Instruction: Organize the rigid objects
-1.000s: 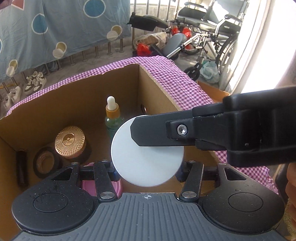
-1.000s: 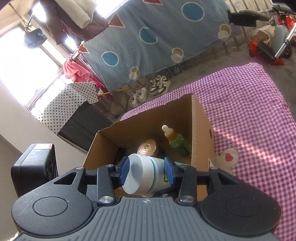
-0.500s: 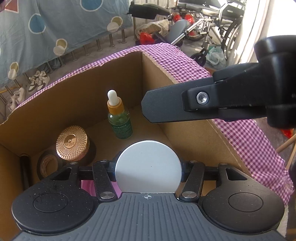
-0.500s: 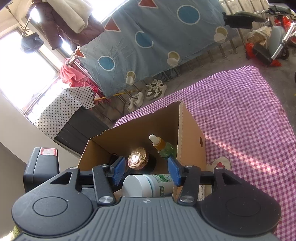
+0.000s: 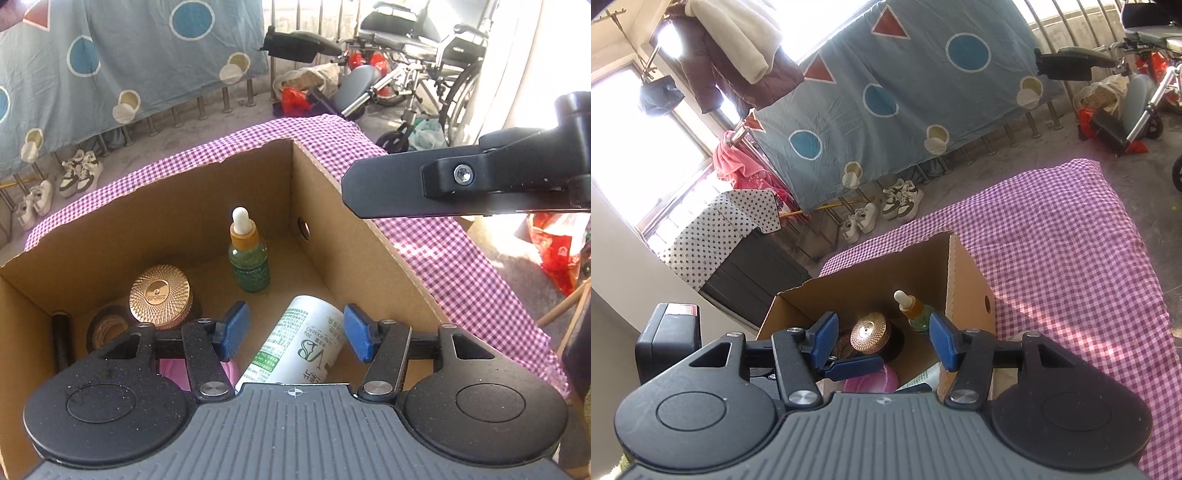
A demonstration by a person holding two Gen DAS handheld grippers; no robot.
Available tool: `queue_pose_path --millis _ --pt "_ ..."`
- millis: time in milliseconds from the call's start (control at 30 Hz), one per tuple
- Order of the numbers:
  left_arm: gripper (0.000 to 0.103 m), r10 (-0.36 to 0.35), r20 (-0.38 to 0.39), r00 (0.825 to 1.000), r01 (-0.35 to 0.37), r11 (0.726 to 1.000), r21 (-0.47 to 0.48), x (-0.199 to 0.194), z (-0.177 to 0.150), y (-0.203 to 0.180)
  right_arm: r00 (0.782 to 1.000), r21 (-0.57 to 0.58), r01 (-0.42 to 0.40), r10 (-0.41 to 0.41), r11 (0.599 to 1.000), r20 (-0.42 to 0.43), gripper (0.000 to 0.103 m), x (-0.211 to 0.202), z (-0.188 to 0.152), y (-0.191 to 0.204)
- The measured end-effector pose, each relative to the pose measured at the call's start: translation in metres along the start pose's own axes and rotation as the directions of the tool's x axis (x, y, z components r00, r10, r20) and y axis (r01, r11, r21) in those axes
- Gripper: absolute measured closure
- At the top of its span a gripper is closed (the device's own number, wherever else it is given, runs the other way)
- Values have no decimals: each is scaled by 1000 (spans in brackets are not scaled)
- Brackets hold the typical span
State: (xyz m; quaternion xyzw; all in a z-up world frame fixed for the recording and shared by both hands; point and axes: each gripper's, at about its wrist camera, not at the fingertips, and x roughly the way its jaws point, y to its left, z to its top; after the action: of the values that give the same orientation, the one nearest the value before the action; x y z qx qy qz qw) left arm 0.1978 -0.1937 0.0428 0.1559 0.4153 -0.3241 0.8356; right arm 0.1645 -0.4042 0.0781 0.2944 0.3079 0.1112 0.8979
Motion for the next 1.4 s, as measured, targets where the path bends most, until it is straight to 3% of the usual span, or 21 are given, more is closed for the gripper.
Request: queue_pose_path --millis 100,233,367,500,633,733,800,1000,1133,1200,1300,1400 --pt "28 22 51 998 -21 1000 -23 -27 -10 5 1000 -73 8 -8 997 4 43 -13 4 15" --pt "8 45 122 992 -38 997 -61 -63 -30 16 997 -294 37 -55 955 -52 35 -15 5 53" --pt "1 86 177 980 -65 991 -120 -92 -53 28 988 -405 50 -104 913 -112 35 -4 -3 84" --pt "0 138 232 963 -95 978 -186 -117 -78 39 992 -384 27 -73 923 -106 30 -9 -19 104" --pt "0 232 238 943 -164 948 -273 -134 -98 47 995 -316 87 -95 945 -11 23 -30 -45 115" --pt "0 268 228 936 -195 935 -296 -139 -105 52 990 -282 144 -136 949 47 9 -46 -65 121" --pt "0 291 217 932 -215 924 -316 -141 -108 54 981 -265 189 -170 945 96 1 -58 -80 125" --pt "0 336 190 922 -260 904 -339 -139 -113 60 939 -208 325 -289 923 184 0 -73 -111 133" --pt "0 348 179 920 -280 905 -319 -136 -120 59 916 -200 395 -369 897 155 0 -57 -122 131" --pt "0 343 154 927 -272 894 -356 -133 -120 62 908 -195 416 -396 888 136 0 -47 -124 130" --pt "0 322 123 939 -254 888 -384 -128 -119 65 911 -194 413 -402 890 98 0 -32 -127 131" --pt "0 324 105 940 -262 885 -386 -125 -117 64 913 -208 407 -399 889 83 0 -24 -130 135"
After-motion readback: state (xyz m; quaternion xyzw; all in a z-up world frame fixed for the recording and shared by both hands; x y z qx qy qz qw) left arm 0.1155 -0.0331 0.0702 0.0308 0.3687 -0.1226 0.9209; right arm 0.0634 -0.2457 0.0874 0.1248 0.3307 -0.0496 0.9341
